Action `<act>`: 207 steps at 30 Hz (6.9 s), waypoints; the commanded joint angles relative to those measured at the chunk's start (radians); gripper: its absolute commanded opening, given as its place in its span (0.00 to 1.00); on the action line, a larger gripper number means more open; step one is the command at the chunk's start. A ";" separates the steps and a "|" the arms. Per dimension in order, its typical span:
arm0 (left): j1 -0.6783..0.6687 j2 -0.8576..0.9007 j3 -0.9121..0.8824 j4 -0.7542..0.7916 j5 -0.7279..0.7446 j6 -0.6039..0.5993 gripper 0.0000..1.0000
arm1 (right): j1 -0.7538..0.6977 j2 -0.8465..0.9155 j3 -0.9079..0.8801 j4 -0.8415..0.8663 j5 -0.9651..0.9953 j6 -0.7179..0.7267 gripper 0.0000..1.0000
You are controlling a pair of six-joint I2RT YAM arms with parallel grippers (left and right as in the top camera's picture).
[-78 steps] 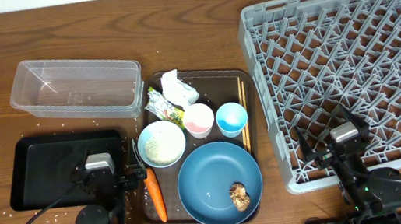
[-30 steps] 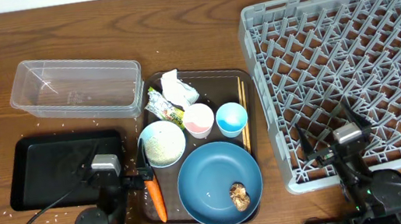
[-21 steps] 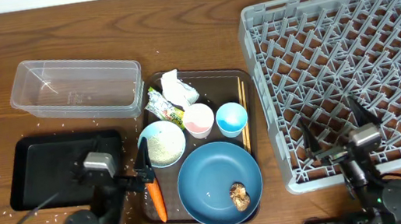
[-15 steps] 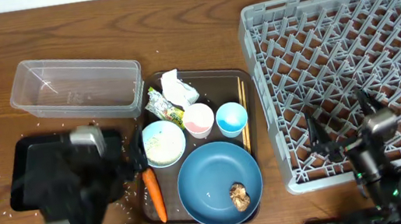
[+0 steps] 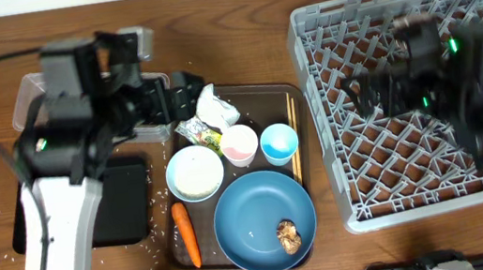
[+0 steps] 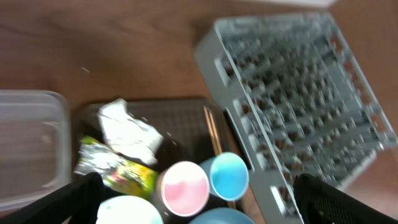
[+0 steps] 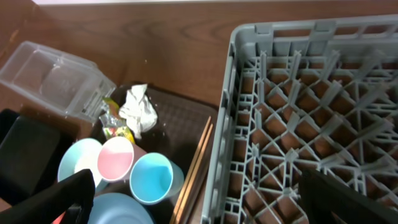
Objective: Sort waste into correct bins and load items into the dishwasher rack
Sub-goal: 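Grasp the pink cup on the brown tray with the left gripper, then lift the pink cup and hand it to the right gripper, then place the pink cup upside down in the rack with the right gripper, then grasp the light-blue cup with the left gripper and lift it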
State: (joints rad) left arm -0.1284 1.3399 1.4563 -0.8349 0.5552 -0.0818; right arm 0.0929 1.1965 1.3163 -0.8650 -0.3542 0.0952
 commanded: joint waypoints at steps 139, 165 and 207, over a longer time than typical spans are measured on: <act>0.185 0.095 0.010 -0.098 0.704 0.107 0.78 | -0.240 0.029 0.102 -0.088 -0.199 -0.135 0.46; 0.184 0.095 0.010 -0.114 0.703 0.107 0.78 | -0.710 0.434 0.101 -0.430 0.349 0.154 0.47; -0.289 0.317 -0.026 -0.121 -0.232 0.080 0.73 | -0.436 0.132 0.241 -0.438 0.305 0.248 0.78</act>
State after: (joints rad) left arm -0.4000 1.6310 1.4528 -0.9688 0.3397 0.0074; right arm -0.3363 1.3285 1.5612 -1.3079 -0.0864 0.3244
